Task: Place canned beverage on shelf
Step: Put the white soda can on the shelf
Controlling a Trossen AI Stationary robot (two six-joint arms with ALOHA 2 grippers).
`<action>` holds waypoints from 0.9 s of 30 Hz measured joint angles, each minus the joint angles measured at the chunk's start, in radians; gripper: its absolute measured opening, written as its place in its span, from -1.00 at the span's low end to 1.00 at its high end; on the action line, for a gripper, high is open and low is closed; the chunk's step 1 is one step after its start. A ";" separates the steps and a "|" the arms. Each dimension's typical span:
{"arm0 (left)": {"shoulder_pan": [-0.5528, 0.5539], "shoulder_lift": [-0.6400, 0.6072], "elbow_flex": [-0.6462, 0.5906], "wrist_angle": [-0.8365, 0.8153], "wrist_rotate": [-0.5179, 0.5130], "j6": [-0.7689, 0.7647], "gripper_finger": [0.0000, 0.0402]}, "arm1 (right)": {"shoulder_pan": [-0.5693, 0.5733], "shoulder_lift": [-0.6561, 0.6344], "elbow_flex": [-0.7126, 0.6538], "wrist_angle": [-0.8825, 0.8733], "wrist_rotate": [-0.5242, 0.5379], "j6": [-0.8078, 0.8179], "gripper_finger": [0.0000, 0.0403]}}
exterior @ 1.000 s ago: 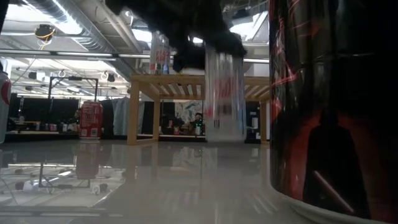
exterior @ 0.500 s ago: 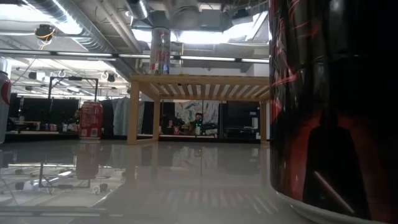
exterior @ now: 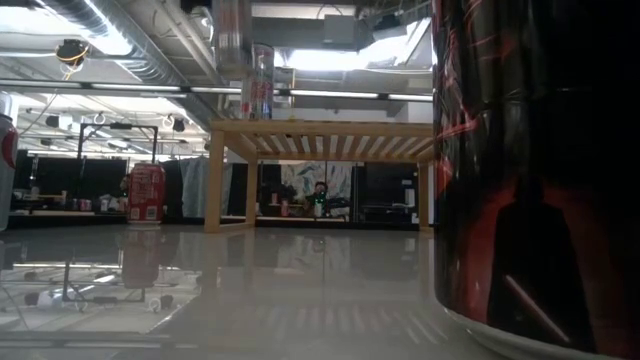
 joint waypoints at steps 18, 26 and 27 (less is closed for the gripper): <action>0.176 0.172 0.000 0.005 0.164 0.157 0.17 | -0.015 0.000 0.000 0.000 0.015 0.042 0.53; 0.176 0.179 0.000 0.007 0.155 0.179 0.24 | -0.015 0.000 0.000 0.000 0.035 0.033 0.53; 0.177 0.183 0.000 0.007 0.155 0.179 0.25 | -0.015 0.000 0.000 0.000 0.038 0.033 0.53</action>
